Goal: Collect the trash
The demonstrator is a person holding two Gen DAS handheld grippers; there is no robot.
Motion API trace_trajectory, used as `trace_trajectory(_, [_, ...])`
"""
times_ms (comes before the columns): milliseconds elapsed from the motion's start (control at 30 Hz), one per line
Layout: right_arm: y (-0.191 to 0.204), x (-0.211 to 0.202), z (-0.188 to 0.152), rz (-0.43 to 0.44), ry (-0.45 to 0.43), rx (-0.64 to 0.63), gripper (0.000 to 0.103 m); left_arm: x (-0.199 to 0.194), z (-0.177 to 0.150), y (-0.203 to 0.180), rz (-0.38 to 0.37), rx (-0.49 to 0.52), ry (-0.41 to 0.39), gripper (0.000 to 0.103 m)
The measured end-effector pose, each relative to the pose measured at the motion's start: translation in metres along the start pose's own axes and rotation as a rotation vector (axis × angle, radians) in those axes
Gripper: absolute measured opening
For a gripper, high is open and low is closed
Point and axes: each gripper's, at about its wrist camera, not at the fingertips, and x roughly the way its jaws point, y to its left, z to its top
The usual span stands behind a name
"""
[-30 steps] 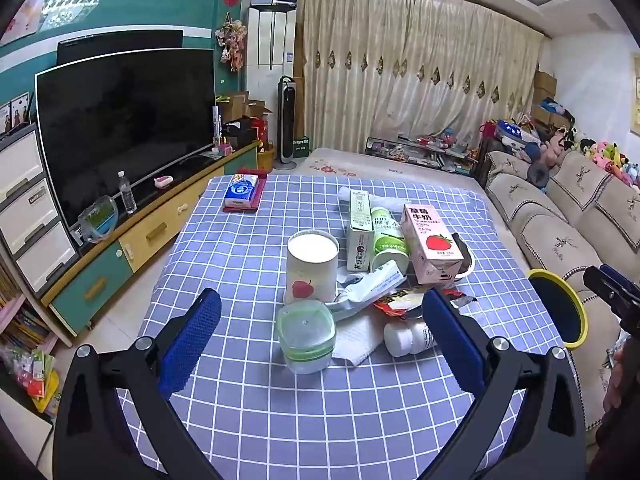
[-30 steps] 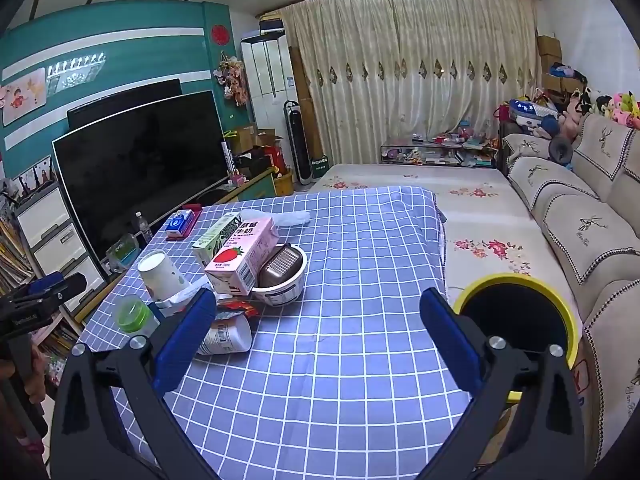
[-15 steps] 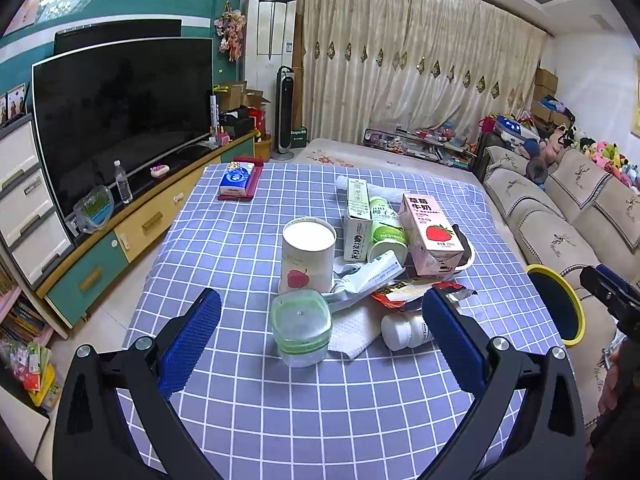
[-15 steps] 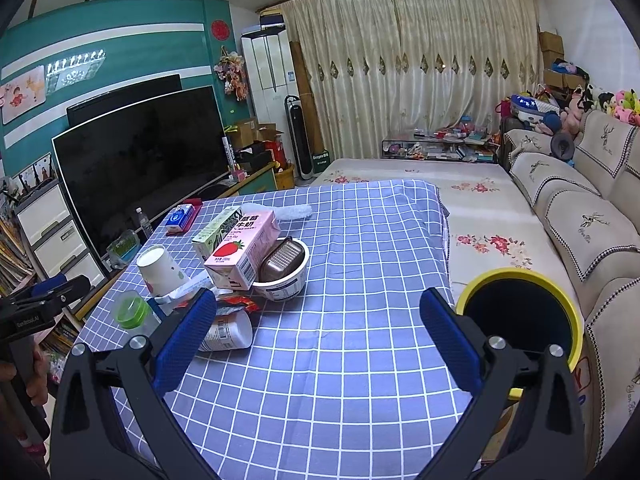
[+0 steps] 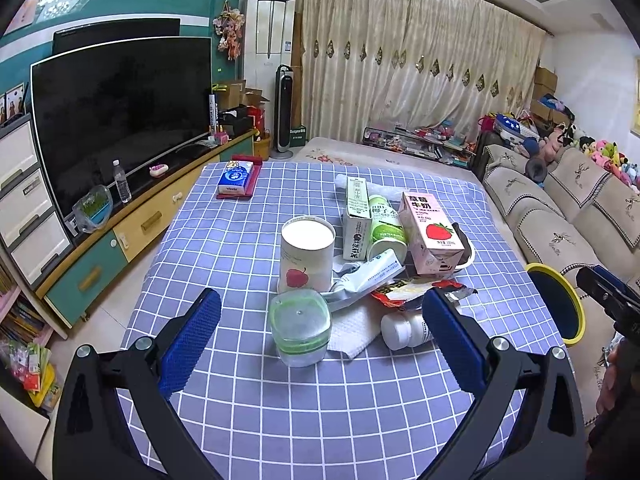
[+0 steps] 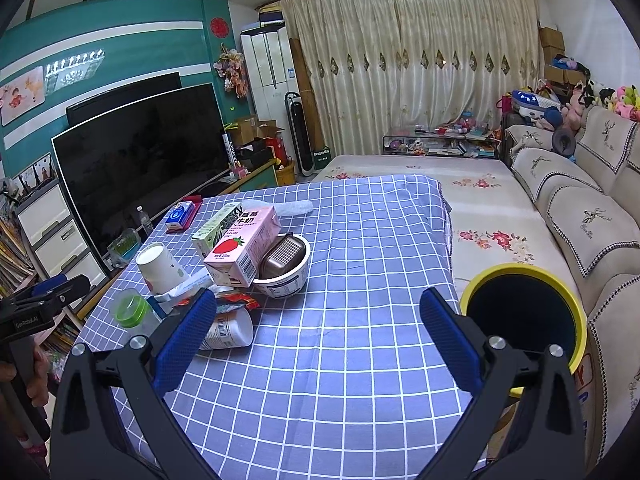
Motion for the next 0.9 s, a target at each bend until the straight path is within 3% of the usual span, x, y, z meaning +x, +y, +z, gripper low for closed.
trace_trajectory(900, [0.0019,0.0053,-0.0027,0.002,0.009,0.007,0.097,0.0051,-0.0037,-0.0037,0.000,0.003,0.010,0.099])
